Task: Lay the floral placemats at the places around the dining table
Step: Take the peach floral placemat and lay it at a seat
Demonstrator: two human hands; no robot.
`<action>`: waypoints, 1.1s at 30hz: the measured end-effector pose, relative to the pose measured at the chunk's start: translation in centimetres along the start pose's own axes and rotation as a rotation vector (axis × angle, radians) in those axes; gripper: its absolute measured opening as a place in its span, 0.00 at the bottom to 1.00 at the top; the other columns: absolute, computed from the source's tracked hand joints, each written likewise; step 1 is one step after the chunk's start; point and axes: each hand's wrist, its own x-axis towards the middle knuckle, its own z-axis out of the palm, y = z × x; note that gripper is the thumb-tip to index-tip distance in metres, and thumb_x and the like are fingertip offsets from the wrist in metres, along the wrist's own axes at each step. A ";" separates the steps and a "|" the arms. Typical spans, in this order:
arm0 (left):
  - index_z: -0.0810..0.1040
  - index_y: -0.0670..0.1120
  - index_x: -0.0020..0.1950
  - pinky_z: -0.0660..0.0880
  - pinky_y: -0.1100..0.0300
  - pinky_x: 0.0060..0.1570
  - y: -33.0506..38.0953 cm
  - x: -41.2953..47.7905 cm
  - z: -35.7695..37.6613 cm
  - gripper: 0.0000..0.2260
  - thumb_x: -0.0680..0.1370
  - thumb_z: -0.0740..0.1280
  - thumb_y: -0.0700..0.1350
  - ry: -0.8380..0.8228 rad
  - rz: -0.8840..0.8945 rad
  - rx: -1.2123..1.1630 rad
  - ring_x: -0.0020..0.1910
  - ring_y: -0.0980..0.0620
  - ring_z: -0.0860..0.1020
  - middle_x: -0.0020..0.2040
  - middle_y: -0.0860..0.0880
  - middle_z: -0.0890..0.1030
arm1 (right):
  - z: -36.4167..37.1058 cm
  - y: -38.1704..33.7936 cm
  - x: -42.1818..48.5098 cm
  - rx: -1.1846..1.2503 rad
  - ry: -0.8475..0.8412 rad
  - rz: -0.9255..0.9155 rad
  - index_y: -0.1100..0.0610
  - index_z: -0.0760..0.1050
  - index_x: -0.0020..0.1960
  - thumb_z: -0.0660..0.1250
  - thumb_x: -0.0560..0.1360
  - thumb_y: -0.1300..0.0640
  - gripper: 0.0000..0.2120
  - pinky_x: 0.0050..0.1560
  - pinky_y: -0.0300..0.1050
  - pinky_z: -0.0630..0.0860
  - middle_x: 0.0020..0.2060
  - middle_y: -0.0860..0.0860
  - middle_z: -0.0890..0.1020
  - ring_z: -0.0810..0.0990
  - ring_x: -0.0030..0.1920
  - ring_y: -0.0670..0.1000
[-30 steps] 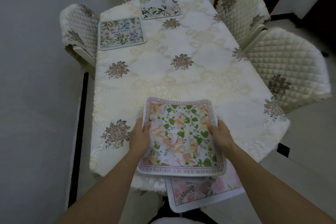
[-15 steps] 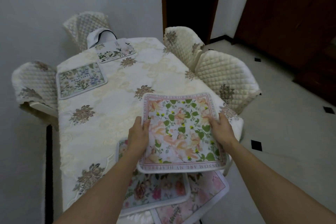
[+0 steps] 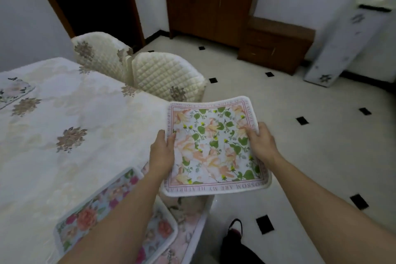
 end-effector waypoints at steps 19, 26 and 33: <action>0.73 0.47 0.55 0.81 0.50 0.41 14.9 11.0 21.9 0.09 0.83 0.59 0.52 -0.212 0.100 -0.010 0.41 0.51 0.82 0.46 0.50 0.81 | -15.0 10.0 16.4 0.126 0.190 0.213 0.53 0.71 0.55 0.58 0.82 0.48 0.09 0.40 0.45 0.74 0.46 0.52 0.81 0.81 0.45 0.53; 0.71 0.48 0.52 0.67 0.72 0.26 21.2 16.5 28.7 0.08 0.84 0.58 0.51 -0.132 0.050 0.059 0.37 0.61 0.77 0.42 0.55 0.78 | -19.8 10.6 28.4 0.111 0.118 0.178 0.53 0.71 0.55 0.58 0.81 0.46 0.11 0.46 0.52 0.79 0.47 0.52 0.81 0.82 0.46 0.55; 0.73 0.47 0.54 0.70 0.60 0.35 23.8 22.4 31.9 0.08 0.83 0.60 0.51 -0.045 0.022 0.033 0.42 0.52 0.79 0.45 0.52 0.80 | -21.3 9.1 37.1 0.116 0.052 0.154 0.54 0.72 0.56 0.59 0.81 0.48 0.10 0.45 0.48 0.75 0.48 0.52 0.80 0.80 0.47 0.55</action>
